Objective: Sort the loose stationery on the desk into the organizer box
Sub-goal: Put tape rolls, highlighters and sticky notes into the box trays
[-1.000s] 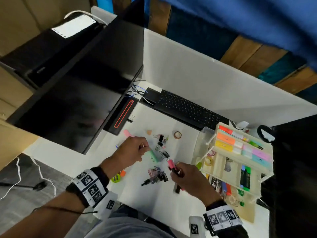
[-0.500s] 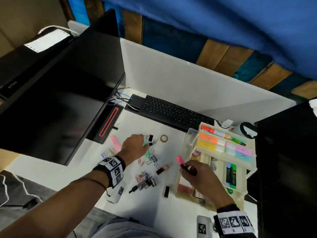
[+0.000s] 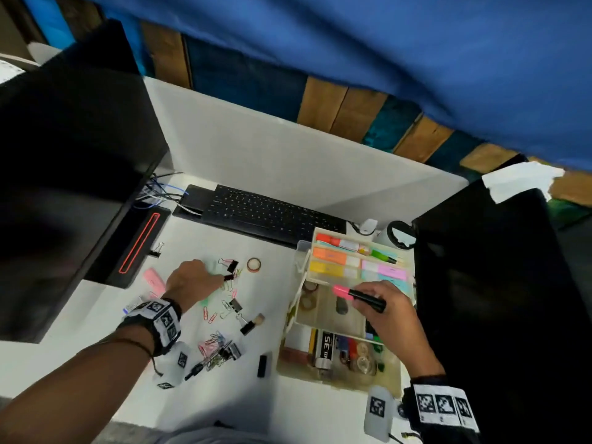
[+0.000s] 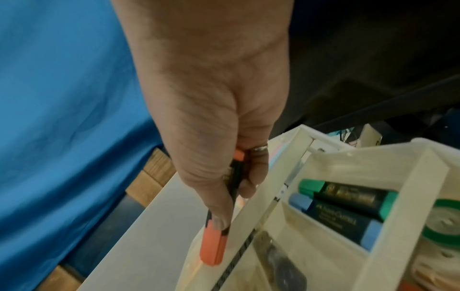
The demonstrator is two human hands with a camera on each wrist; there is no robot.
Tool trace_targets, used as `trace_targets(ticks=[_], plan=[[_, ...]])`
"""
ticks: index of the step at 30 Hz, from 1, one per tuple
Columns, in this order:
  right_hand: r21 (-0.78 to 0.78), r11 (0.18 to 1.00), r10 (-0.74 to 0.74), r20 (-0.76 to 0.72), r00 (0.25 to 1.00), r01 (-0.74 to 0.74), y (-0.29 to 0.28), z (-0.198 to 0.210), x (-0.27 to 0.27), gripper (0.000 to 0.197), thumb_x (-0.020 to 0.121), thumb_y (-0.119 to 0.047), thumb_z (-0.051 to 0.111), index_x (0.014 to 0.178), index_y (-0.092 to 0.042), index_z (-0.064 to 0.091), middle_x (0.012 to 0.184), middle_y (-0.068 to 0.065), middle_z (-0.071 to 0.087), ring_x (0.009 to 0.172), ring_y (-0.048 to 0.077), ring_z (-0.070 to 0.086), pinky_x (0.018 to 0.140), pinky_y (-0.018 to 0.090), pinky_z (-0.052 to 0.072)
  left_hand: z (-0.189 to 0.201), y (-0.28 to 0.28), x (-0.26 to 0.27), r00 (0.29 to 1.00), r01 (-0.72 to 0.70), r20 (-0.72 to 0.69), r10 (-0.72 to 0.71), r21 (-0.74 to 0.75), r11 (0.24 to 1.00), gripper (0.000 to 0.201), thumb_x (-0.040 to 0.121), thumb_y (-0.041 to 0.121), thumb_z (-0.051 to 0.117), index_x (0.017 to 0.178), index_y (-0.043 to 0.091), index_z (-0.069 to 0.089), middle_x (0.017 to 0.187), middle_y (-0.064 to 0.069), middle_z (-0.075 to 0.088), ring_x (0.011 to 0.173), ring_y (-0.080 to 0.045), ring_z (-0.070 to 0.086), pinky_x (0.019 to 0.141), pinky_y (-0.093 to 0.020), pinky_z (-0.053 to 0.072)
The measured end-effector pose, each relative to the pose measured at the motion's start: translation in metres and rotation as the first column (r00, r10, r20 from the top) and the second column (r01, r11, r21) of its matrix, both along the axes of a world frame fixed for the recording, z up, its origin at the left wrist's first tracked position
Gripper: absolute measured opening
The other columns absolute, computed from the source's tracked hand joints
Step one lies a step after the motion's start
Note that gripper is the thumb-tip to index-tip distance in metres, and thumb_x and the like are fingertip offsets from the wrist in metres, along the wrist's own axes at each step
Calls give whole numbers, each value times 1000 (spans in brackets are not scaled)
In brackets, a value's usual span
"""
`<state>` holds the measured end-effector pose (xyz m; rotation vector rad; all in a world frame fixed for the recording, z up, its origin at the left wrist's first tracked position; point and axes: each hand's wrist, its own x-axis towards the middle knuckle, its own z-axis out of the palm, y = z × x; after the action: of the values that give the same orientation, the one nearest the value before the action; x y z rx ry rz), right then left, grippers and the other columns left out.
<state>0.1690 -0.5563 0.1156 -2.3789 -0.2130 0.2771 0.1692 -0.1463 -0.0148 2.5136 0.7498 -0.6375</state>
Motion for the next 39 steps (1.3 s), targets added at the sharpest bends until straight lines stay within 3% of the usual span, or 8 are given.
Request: trace_targets(ticks=[4, 9, 16, 19, 22, 27, 31, 39], plan=[[94, 993, -64, -31, 997, 67, -27, -8, 12, 23, 87, -12, 82, 98, -32, 77, 98, -12, 75, 92, 6, 70, 84, 31, 58, 23, -2, -6, 989, -34, 142, 40, -40, 999, 43, 99, 44, 42, 92, 7, 64, 102, -20, 70, 95, -37, 64, 81, -38, 52], [257, 954, -156, -18, 988, 155, -47, -13, 21, 19, 90, -5, 78, 101, -20, 79, 98, -8, 78, 93, 9, 73, 87, 34, 59, 61, -13, -12, 962, 15, 273, 23, -137, 990, 35, 101, 35, 43, 72, 17, 47, 74, -6, 59, 76, -29, 58, 64, -36, 39], [247, 908, -357, 35, 934, 338, -62, -19, 3, 23, 93, -8, 71, 102, -30, 70, 101, -10, 74, 92, 8, 69, 86, 38, 58, 119, -62, 2, 894, 233, 426, -138, -179, 956, 9, 101, 30, 57, 97, 27, 64, 76, -3, 68, 72, -23, 65, 67, -38, 53], [208, 904, -396, 77, 915, 374, -71, -19, -11, 25, 90, -10, 72, 102, -32, 68, 100, -8, 73, 92, 14, 69, 85, 38, 57, 143, -96, 11, 844, 350, 489, -220, -191, 917, 7, 104, 32, 56, 103, 31, 63, 71, 3, 65, 57, -13, 63, 53, -36, 51], [268, 848, -480, 23, 877, 457, -79, -20, -24, 29, 89, -13, 74, 106, -37, 70, 101, -8, 74, 93, 13, 71, 86, 40, 60, 158, -130, 26, 794, 437, 541, -278, -190, 879, 14, 107, 27, 50, 105, 25, 63, 67, 6, 57, 47, -3, 52, 43, -20, 40], [372, 787, -530, 0, 848, 492, -86, -20, -50, 30, 93, -13, 74, 120, -25, 71, 98, -4, 73, 85, 8, 72, 76, 38, 63, 158, -169, 57, 686, 597, 567, -456, -82, 798, 24, 108, 29, 45, 115, 20, 66, 92, 4, 58, 79, -12, 61, 67, -25, 44], [387, 774, -541, -10, 841, 502, -88, -29, -65, 25, 92, -17, 77, 107, -36, 71, 83, 0, 73, 72, 15, 72, 68, 45, 63, 153, -187, 76, 606, 655, 577, -548, 30, 755, 32, 102, 32, 54, 128, 18, 68, 112, -4, 67, 101, -23, 65, 93, -38, 52], [254, 802, -562, 14, 827, 541, -83, -53, -62, 10, 91, -22, 77, 99, -25, 72, 82, -14, 65, 76, 7, 66, 72, 40, 61, 148, -212, 89, 537, 664, 624, -568, 103, 741, 32, 96, 20, 69, 128, 20, 69, 120, -1, 71, 109, -23, 64, 99, -40, 51]])
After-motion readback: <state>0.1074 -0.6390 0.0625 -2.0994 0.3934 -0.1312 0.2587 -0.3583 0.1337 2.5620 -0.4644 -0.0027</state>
